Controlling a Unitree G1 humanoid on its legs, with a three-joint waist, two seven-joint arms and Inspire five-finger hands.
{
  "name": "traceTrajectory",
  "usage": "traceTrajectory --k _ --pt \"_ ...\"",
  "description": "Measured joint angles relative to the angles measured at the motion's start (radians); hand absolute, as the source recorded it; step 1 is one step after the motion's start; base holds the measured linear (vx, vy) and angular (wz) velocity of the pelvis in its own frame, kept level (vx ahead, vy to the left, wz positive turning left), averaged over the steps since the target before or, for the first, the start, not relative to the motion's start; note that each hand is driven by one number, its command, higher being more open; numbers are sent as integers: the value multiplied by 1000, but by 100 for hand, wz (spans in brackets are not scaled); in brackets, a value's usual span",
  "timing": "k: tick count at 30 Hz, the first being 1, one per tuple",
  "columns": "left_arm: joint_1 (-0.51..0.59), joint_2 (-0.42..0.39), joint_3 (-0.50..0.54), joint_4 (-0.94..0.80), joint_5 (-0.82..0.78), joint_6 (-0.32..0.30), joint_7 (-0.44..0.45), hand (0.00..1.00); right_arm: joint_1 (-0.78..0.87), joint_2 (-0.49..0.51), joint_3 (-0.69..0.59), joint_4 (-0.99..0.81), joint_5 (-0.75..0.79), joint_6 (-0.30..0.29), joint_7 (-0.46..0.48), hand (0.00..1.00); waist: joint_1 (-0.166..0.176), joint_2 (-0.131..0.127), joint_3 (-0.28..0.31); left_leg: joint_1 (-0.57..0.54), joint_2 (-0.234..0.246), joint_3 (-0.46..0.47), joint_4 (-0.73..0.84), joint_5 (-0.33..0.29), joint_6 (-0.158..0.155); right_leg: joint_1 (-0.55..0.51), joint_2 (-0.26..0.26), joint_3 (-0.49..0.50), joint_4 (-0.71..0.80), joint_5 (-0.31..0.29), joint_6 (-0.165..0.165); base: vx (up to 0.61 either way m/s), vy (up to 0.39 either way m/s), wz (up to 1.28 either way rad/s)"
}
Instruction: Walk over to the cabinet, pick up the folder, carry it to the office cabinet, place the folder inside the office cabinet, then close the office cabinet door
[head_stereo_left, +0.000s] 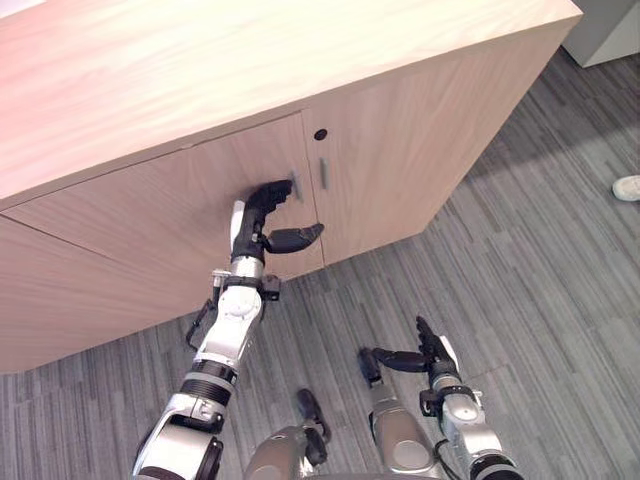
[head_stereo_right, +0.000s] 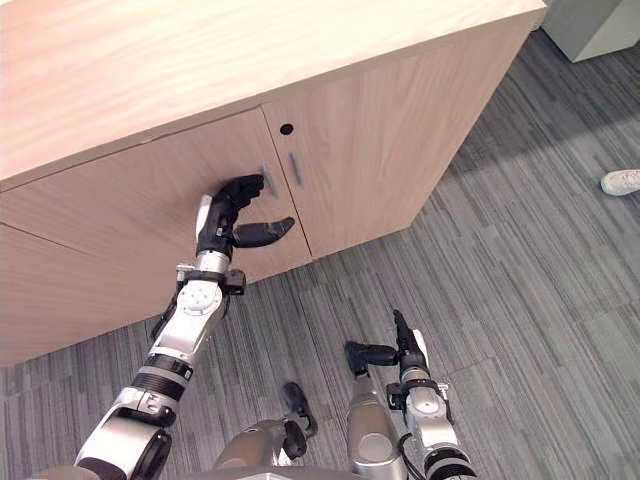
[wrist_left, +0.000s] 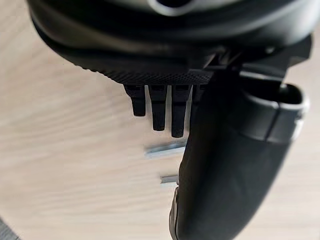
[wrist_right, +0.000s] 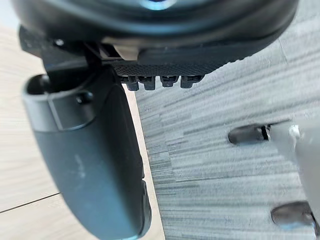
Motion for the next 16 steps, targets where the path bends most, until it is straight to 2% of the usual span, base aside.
traceTrajectory --k 2,4,5,10,12,14,16 --pt "64 -1 -5 -60 0 -3 -16 100 21 3 -25 0 2 4 0 100 -2 0 0 7 0 -5 -8 10 7 9 0 -10 -11 3 -1 36 -21 5" --pt "155 -4 -9 -115 -8 -11 -39 100 37 3 -59 1 3 14 0 100 -4 1 -1 19 4 -15 -16 11 8 26 4 -22 -23 14 12 82 -45 11" --pt "245 -10 -8 -138 -15 -21 -58 100 47 -2 -82 2 8 16 -4 100 -3 2 -1 36 10 -25 -26 12 7 42 11 -38 -23 14 13 93 -50 9" --pt "502 -30 8 -138 -106 -23 -158 100 55 -16 -137 -8 11 16 -14 100 22 6 -14 62 20 -40 -38 13 4 67 23 -80 -23 14 13 59 -31 7" --pt "568 -37 21 -103 -130 -22 -191 100 59 -16 -157 -8 11 17 -19 100 41 8 -18 75 20 -50 -38 13 4 85 22 -95 -24 14 13 -1 5 17" --pt "631 -65 87 -4 -134 -20 -220 100 75 -16 -173 -9 6 20 -20 100 65 14 -61 78 16 -63 -38 13 4 95 20 -106 -24 7 14 -21 9 18" --pt "655 -73 150 88 -137 -17 -226 100 78 -18 -175 -13 -11 20 -24 100 71 16 -83 91 8 -79 -38 13 4 115 9 -122 -25 -12 13 -14 4 19"
